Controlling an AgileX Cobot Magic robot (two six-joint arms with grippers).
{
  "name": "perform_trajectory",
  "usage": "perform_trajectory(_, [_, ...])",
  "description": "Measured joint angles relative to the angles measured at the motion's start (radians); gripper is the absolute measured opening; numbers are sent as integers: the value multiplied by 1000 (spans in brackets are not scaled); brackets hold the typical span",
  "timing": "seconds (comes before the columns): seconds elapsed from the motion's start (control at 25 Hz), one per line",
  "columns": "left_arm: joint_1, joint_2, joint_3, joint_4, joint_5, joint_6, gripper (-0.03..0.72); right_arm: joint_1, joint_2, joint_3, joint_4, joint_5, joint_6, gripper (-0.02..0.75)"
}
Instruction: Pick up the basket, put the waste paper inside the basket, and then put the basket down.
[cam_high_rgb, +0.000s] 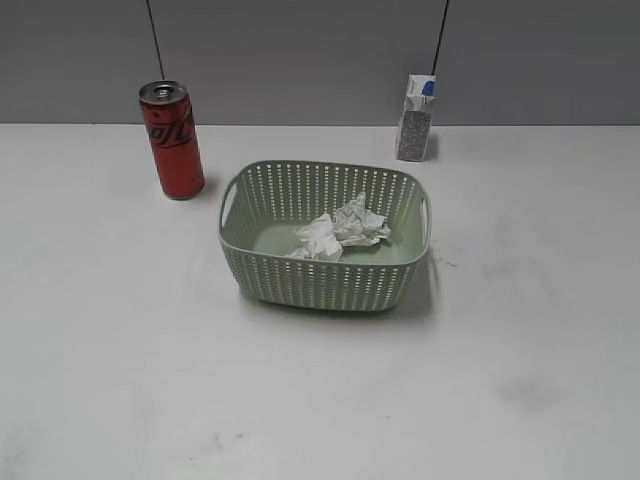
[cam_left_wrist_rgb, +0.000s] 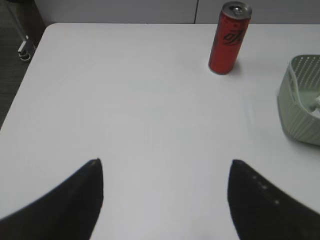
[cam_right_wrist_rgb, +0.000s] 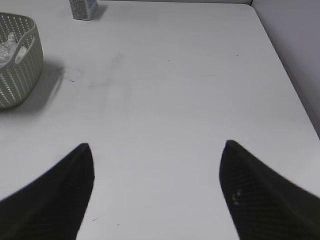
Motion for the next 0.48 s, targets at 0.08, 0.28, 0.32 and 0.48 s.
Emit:
perform_trajectory(0.08, [0,-84,67,-2,1,0,590,0,0,0,0,0,0,592])
perform_trajectory(0.28, [0,-248,164,-58,21,0,589,0,0,0,0,0,1,592])
perform_trajectory(0.32, [0,-278,167,-61,21,0,589,0,0,0,0,0,2,592])
perform_trajectory(0.48, [0,-377,167,-65,23,0,589,0,0,0,0,0,2,592])
